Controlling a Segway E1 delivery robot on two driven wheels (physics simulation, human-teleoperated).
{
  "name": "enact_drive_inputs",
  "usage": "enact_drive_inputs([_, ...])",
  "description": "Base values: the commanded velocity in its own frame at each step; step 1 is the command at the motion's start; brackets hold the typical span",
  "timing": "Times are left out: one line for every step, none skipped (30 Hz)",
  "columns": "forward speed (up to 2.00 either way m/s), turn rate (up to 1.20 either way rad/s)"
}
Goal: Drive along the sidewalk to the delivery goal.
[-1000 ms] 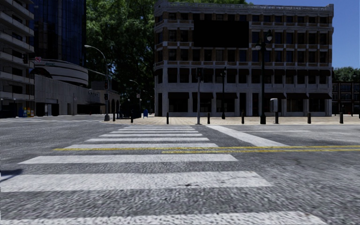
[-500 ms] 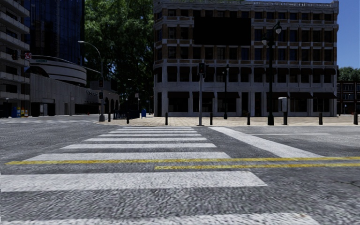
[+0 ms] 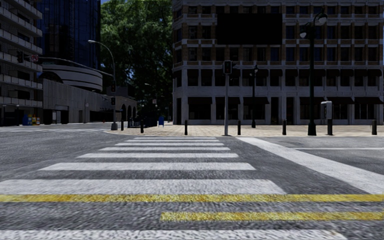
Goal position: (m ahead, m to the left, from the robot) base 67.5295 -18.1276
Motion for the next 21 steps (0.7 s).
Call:
enact_drive_inputs([2.00,0.00])
enact_drive_inputs([2.00,0.00])
enact_drive_inputs([2.00,0.00])
enact_drive_inputs([2.00,0.00])
enact_drive_inputs([2.00,0.00])
enact_drive_inputs([2.00,0.00])
enact_drive_inputs([2.00,0.00])
enact_drive_inputs([2.00,0.00])
enact_drive_inputs([2.00,0.00])
enact_drive_inputs([2.00,0.00])
enact_drive_inputs([2.00,0.00])
enact_drive_inputs([2.00,0.00])
enact_drive_inputs([2.00,0.00])
enact_drive_inputs([2.00,0.00])
enact_drive_inputs([2.00,0.00])
enact_drive_inputs([2.00,0.00])
enact_drive_inputs([2.00,0.00])
enact_drive_inputs([2.00,0.00])
enact_drive_inputs([2.00,0.12])
enact_drive_inputs([2.00,0.12])
enact_drive_inputs([2.00,0.37])
